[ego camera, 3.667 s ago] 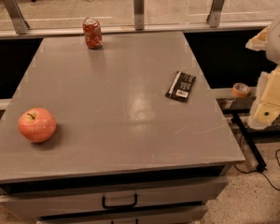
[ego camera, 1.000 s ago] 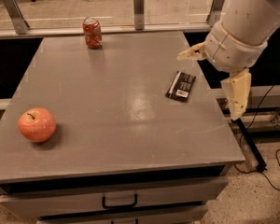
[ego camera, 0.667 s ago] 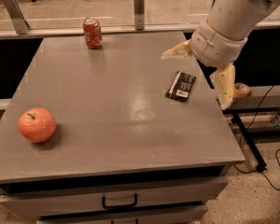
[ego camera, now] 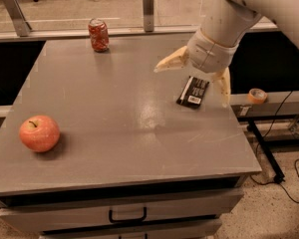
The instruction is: Move rxbar chocolate near apple
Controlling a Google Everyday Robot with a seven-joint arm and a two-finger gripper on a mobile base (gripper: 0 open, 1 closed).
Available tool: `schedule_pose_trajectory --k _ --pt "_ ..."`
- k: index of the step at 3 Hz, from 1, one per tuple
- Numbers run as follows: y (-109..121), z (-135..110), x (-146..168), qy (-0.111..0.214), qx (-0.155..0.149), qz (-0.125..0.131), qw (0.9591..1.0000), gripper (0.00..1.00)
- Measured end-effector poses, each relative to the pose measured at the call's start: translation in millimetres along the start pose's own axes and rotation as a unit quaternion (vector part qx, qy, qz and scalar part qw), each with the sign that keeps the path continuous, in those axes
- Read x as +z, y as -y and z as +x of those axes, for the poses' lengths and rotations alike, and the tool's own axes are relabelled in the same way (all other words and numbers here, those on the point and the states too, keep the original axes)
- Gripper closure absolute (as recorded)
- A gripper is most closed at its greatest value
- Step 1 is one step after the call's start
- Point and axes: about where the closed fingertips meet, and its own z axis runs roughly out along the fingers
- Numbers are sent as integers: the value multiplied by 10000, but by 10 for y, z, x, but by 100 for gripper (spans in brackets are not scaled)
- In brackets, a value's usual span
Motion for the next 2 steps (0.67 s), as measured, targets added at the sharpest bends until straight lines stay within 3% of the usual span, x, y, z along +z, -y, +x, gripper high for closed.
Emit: schedule_pose_trajectory --k 1,2 --pt "-40 252 123 -456 -194 -91 9987 0" --pt "-40 252 123 -456 -194 -90 9987 0"
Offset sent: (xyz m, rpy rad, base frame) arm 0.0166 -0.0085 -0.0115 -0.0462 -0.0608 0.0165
